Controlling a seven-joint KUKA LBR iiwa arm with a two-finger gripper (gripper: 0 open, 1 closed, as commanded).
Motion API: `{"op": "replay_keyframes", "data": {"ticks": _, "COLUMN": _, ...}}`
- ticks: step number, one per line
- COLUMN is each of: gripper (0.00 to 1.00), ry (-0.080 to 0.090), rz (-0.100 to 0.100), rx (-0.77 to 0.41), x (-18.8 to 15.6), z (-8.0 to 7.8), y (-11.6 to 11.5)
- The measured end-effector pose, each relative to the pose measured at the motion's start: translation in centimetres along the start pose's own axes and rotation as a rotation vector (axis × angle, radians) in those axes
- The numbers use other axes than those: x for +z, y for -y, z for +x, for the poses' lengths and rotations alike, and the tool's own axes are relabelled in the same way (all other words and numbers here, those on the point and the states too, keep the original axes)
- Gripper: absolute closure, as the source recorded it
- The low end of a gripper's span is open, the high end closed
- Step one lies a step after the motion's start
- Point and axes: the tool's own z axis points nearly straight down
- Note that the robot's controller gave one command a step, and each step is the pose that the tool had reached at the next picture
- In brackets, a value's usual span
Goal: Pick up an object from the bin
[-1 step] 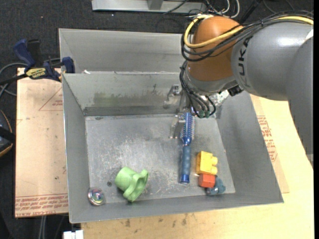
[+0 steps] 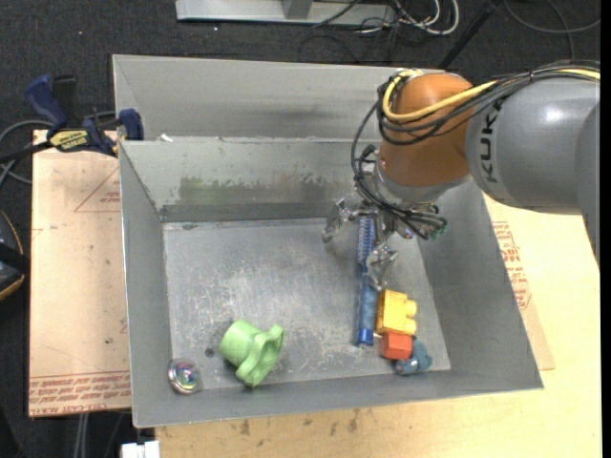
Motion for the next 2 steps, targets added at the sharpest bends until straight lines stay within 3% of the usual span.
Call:
{"op": "replay_keyframes", "data": {"ticks": 1, "gripper": 0.0, "ry": 0.001, "rz": 0.002, "rx": -0.298, "x": -0.5, "z": 1.9, "y": 5.9}}
{"op": "replay_keyframes", "data": {"ticks": 2, "gripper": 0.0, "ry": 0.0, "rz": -0.002, "rx": -0.195, "x": -1.2, "z": 8.2, "y": 8.5}}
